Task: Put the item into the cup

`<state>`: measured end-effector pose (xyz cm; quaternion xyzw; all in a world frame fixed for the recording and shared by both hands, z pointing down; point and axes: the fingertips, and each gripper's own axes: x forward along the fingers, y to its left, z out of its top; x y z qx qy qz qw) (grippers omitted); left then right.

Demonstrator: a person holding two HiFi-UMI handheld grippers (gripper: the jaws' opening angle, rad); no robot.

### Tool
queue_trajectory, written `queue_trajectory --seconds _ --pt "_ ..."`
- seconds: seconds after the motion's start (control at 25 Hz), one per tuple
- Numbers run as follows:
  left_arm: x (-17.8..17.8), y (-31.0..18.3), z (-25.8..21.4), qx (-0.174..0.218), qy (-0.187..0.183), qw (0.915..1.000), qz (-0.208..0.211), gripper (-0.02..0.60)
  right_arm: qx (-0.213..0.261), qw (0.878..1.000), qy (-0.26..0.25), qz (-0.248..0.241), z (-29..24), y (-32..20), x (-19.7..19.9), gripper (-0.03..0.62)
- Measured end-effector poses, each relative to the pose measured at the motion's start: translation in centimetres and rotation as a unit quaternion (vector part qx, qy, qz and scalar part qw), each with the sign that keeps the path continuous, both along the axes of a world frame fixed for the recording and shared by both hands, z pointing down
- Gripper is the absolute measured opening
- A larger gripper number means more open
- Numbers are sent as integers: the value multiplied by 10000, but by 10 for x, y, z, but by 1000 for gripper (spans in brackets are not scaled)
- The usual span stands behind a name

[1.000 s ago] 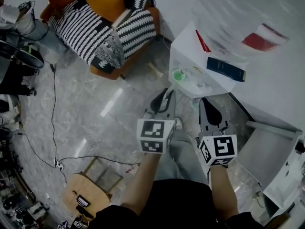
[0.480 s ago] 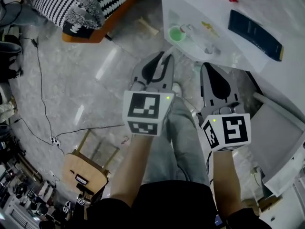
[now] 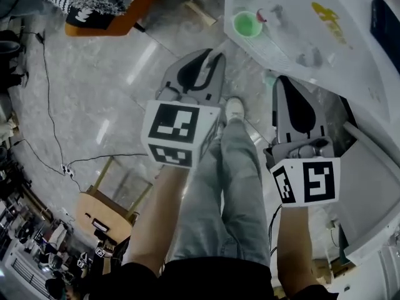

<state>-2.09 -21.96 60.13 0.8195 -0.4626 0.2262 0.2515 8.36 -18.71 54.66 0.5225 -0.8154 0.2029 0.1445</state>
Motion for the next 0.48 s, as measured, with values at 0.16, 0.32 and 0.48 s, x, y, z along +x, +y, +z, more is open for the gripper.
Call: queue_trajectory --seconds 0.16,0.32,0.48 --pt "11 -9 12 137 191 9995 194 69 -55 9999 -97 37 16 3 -3 11" --pt "22 -28 27 207 703 9970 241 69 -84 9997 -214 13 24 8 -9 11" --pt "32 -49 50 -25 686 9973 264 69 -138 9994 -308 72 32 11 -6 11"
